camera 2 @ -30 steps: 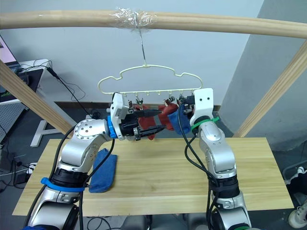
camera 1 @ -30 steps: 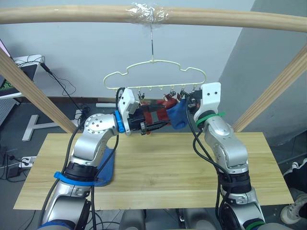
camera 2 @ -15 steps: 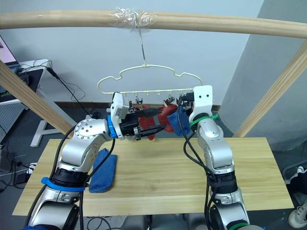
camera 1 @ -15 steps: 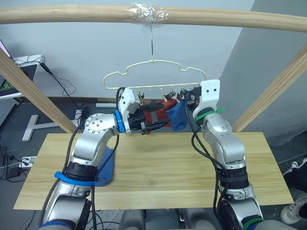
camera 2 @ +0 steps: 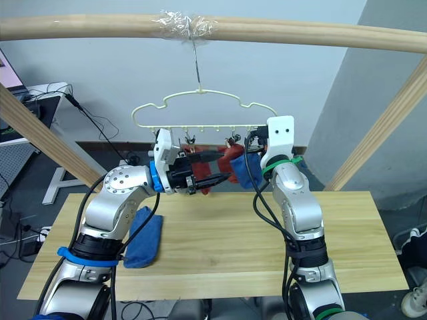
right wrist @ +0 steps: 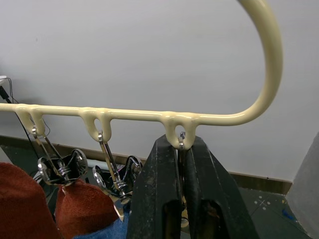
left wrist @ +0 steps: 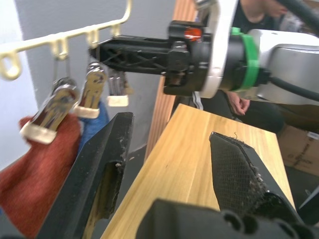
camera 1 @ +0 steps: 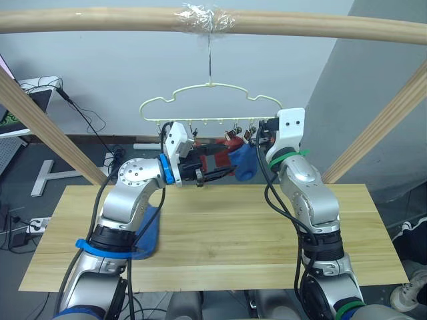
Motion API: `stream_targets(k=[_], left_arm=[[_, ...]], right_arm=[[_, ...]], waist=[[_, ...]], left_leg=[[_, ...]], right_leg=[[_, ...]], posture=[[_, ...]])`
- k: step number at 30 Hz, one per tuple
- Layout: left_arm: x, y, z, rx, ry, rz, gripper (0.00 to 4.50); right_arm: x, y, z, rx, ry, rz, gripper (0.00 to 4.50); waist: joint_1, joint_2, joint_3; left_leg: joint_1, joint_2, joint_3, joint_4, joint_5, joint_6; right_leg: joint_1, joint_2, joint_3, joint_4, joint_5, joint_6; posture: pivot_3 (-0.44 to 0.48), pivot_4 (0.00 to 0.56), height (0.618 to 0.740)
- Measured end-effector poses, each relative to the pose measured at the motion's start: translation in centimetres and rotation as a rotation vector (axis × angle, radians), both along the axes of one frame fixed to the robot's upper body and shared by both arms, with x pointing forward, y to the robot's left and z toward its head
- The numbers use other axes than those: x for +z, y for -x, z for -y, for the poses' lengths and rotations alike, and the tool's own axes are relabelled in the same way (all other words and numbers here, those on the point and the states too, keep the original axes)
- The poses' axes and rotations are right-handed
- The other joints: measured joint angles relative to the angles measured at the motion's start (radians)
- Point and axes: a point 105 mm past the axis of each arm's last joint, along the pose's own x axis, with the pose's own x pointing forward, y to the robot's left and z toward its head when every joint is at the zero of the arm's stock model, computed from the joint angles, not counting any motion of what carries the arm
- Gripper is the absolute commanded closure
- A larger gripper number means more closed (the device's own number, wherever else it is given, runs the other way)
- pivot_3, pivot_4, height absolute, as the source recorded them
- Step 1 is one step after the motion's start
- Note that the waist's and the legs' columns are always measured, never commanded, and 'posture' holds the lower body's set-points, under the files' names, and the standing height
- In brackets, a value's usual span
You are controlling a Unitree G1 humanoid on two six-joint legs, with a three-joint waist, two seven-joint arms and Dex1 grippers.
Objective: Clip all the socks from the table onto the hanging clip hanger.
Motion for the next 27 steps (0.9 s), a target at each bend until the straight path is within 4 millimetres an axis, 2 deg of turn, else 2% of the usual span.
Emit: stream_targets(k=[3, 10, 12, 16, 19, 27], left_arm=[[-1.9, 0.1, -2.2, 0.066, -0.066, -0.076, 0.01], [-8.4, 0.7, -10.3, 0.369, -0.275, -0.24, 0.01], [-10.1, 0.8, -13.2, 0.463, -0.313, -0.291, 0.01], [-12.6, 2.3, -17.6, 0.488, -0.425, -0.392, 0.01], [-13.7, 2.7, -18.8, 0.482, -0.45, -0.446, 0.01], [-14.4, 0.9, -20.4, 0.524, -0.5, -0.479, 0.01]], right_arm=[[0.0, 0.0, -0.1, 0.01, 0.001, 0.001, 4.5], [0.1, 0.0, 0.0, 0.011, 0.0, 0.0, 4.5], [0.0, 0.0, 0.0, 0.017, -0.003, -0.002, 4.5], [0.0, 0.0, -0.1, 0.029, -0.001, -0.007, 4.5], [-0.2, 0.0, -0.2, 0.036, 0.002, -0.015, 4.5], [-0.3, 0.1, -0.4, 0.049, 0.012, -0.029, 4.5]], waist=[[-0.004, 0.0, 0.0], [0.002, 0.0, 0.0], [0.003, 0.0, 0.0], [0.004, 0.0, 0.0], [0.005, 0.001, 0.0], [0.011, 0.001, 0.001]], left_leg=[[0.0, 0.0, 0.0, 0.0, 0.0, 0.0], [0.0, 0.0, 0.0, 0.0, 0.0, 0.0], [0.0, 0.0, 0.0, 0.0, 0.0, 0.0], [0.0, 0.001, 0.0, -0.001, 0.0, 0.0], [0.0, 0.0, 0.0, -0.001, 0.0, 0.0], [-0.001, 0.001, 0.0, -0.001, 0.0, 0.0]], right_leg=[[-0.001, 0.0, 0.0, 0.001, 0.0, 0.0], [-0.001, 0.0, 0.0, 0.001, 0.0, -0.001], [-0.001, 0.0, 0.0, 0.001, -0.001, -0.001], [-0.002, 0.0, -0.001, 0.002, -0.001, -0.002], [-0.002, 0.0, -0.001, 0.002, -0.001, -0.002], [-0.003, 0.0, -0.002, 0.002, -0.001, -0.002]], posture=[[-0.019, 0.188, 0.705], [0.008, 0.198, 0.705], [0.011, 0.199, 0.705], [0.017, 0.207, 0.705], [0.02, 0.213, 0.705], [0.019, 0.233, 0.705]])
